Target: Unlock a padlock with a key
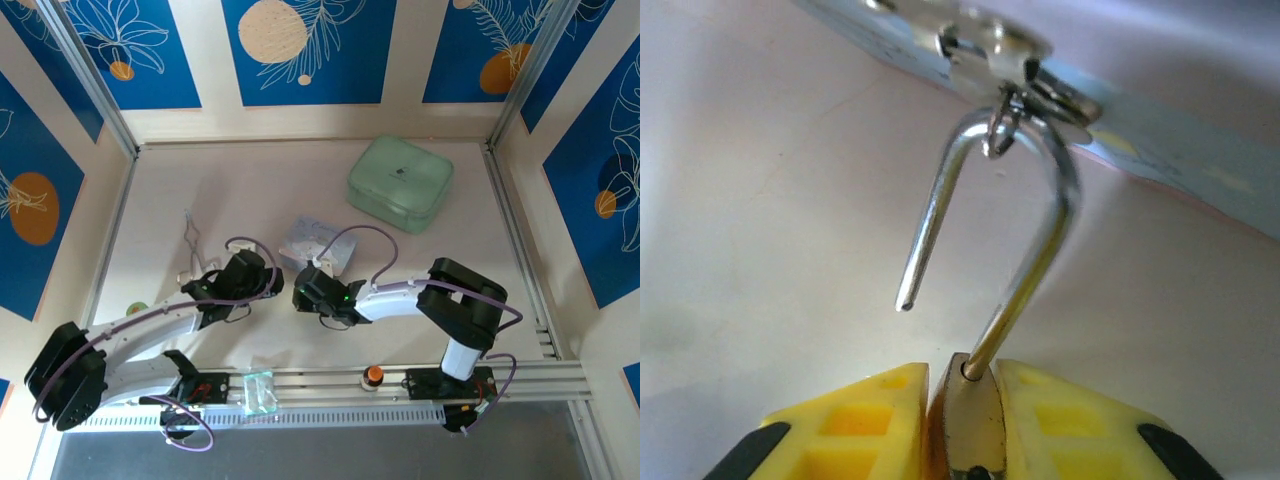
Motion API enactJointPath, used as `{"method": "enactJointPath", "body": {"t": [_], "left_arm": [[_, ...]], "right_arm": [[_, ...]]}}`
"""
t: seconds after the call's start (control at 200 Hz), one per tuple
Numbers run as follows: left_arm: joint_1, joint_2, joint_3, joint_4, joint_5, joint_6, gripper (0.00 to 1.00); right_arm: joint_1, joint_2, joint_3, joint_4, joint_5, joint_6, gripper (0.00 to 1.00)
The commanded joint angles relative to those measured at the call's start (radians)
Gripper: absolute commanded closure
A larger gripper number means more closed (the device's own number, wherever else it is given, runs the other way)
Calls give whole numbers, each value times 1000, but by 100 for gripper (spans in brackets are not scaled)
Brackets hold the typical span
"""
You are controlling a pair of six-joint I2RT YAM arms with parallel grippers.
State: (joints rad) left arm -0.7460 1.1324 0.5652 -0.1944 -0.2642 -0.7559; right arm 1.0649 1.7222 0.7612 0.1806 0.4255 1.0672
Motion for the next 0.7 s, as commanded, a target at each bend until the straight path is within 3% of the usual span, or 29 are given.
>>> {"method": "enactJointPath", "body": {"t": [0.0, 0.32, 0.48, 0.695], "left_arm": [[14, 43, 80, 16, -47, 58, 26], [90, 306, 263, 241, -20, 293, 14], [91, 455, 358, 258, 30, 382, 16], [91, 523, 349, 217, 37, 333, 28]], "right_arm": [[-18, 10, -80, -16, -62, 52, 81], [-70, -27, -262, 232, -144, 133, 85], [-109, -9, -352, 367, -189, 181, 85], [-132, 2, -412, 456, -197, 213, 85]]}}
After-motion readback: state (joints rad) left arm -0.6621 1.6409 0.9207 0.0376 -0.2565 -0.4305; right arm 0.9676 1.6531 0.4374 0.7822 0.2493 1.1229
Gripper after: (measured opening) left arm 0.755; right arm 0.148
